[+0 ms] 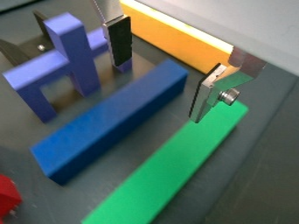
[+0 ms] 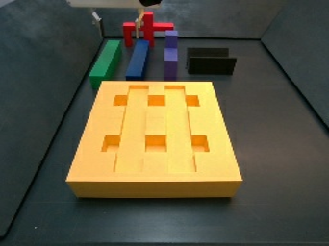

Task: Pick up the green object. Move up. Move to above the board. Insert the green object.
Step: Pick up the green object.

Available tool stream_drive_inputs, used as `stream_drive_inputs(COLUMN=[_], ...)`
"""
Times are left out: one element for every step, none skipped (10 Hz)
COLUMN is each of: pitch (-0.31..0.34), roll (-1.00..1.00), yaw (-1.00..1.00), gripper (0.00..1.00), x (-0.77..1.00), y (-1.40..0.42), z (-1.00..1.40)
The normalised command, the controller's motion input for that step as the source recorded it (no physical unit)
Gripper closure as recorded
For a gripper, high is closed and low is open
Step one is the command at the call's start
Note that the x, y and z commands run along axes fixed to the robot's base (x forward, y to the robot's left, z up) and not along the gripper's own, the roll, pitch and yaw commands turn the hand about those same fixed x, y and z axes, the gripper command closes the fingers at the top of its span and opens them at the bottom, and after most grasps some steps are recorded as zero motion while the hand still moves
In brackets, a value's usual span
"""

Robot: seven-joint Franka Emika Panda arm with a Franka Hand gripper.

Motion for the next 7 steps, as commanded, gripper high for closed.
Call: stream_drive_inputs(pitch=[0.0,0.0,0.013,0.0,0.0,0.0,0.0], roll=[0.19,0.17,0.11,0.04,0.03,0.0,0.0], yaw=[-0.01,-0.09,-0.13,-0.13,-0.15,-0.15,-0.14], gripper=[0.0,0.0,0.0,0.0,0.0,0.0,0.0], x=[0.0,-0.02,-0.33,-0.47,-0.45,-0.42,-0.43], y=[0.0,0.0,0.1,0.15,0.14,0.18,0.14], z=[-0.56,-0.53,-0.36,-0.25,-0.19,-0.17,-0.13])
